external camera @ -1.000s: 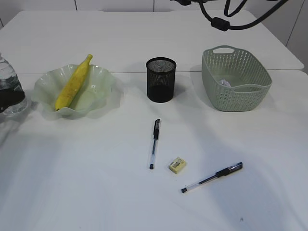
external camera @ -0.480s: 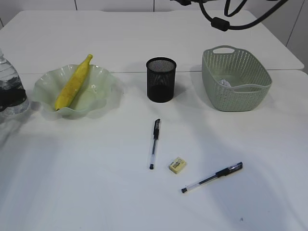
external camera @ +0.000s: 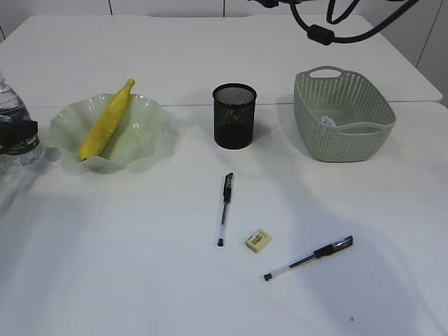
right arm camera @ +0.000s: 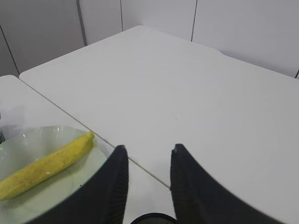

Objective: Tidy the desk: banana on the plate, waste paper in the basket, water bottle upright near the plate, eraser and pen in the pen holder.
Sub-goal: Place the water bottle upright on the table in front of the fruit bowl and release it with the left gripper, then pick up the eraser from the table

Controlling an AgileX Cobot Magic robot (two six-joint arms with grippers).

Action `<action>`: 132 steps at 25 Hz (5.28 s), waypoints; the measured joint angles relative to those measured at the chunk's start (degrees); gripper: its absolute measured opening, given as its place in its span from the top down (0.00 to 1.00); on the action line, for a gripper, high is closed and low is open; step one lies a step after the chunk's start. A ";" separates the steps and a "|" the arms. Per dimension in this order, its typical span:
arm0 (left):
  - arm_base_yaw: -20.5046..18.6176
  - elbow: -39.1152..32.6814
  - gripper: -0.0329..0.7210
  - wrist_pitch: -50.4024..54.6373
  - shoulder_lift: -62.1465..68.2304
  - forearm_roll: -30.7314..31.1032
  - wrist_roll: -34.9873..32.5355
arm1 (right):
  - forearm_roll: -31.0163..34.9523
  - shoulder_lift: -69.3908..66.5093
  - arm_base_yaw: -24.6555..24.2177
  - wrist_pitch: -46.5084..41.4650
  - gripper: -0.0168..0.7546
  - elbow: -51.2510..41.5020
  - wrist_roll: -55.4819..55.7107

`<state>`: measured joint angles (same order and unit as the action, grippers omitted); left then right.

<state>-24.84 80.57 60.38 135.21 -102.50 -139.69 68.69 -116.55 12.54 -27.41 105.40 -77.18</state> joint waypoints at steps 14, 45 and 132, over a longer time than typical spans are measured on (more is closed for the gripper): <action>0.00 0.91 0.20 4.64 -4.27 0.21 6.12 | 0.00 0.00 0.00 0.45 0.68 0.00 -0.33; 0.00 0.91 0.20 -1.18 -22.44 0.89 10.97 | 0.00 0.00 0.00 -0.04 0.68 0.00 -0.37; 0.00 0.91 0.22 -8.58 -77.03 17.10 66.02 | -50.97 25.10 1.34 -44.20 0.68 -10.47 56.49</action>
<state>-24.84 81.47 51.80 58.18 -85.40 -73.67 17.71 -91.45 13.89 -71.61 94.93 -20.70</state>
